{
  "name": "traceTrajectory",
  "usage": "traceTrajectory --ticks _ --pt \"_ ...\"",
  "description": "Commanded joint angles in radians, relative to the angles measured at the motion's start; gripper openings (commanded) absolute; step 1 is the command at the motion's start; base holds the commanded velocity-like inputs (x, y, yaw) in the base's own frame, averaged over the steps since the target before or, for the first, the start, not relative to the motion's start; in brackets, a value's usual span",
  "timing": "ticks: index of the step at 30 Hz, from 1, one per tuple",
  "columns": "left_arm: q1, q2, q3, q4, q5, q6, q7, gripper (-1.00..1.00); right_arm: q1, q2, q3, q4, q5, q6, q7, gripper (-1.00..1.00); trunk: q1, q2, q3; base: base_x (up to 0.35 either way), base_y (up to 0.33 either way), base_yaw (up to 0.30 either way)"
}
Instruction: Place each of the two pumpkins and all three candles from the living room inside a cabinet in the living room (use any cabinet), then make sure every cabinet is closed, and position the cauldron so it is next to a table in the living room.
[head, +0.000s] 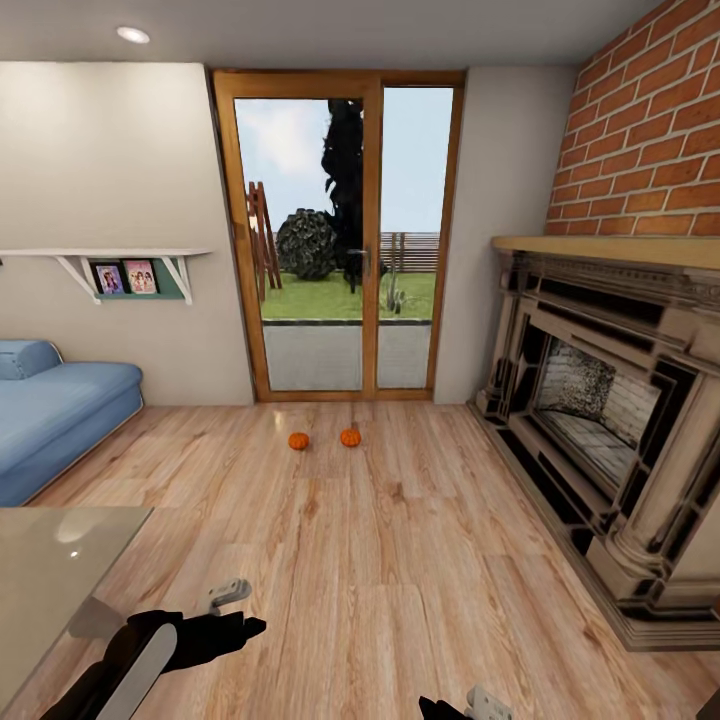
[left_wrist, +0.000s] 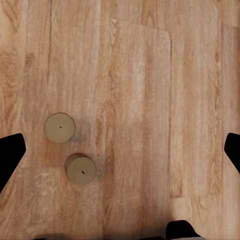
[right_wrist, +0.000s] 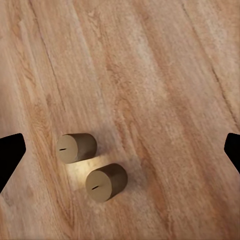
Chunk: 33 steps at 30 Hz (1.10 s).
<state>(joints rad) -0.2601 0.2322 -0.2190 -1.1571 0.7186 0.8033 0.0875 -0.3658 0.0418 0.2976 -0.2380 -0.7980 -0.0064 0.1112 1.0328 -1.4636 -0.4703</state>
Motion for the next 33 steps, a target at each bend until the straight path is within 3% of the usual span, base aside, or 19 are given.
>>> traceTrajectory --ticks 1,12,18,26,33 --pt "-0.001 0.001 -0.002 -0.001 0.010 0.002 0.009 1.00 -0.001 0.000 0.005 0.001 -0.009 0.000 0.001 1.00 0.000 -0.001 -0.001 0.000 0.000 0.000" --pt "-0.001 0.000 -0.003 -0.001 0.010 0.002 0.009 1.00 -0.001 0.000 0.005 0.000 -0.009 -0.001 0.001 1.00 0.000 -0.001 -0.001 0.000 -0.007 0.000" --pt "-0.001 -0.001 -0.003 -0.001 0.010 0.002 0.009 1.00 -0.001 0.000 0.005 0.000 -0.009 -0.001 0.001 1.00 0.000 -0.001 -0.001 0.000 -0.214 0.014" --pt "-0.001 -0.002 -0.003 -0.001 0.011 0.002 0.009 1.00 -0.001 0.000 0.005 0.001 -0.009 0.000 0.000 1.00 0.000 -0.001 0.001 0.000 -0.286 0.235" --pt "-0.001 -0.002 -0.003 -0.001 0.010 0.002 0.009 1.00 -0.001 0.000 0.005 0.001 -0.009 0.000 0.000 1.00 0.000 -0.001 0.001 0.000 -0.059 0.288"
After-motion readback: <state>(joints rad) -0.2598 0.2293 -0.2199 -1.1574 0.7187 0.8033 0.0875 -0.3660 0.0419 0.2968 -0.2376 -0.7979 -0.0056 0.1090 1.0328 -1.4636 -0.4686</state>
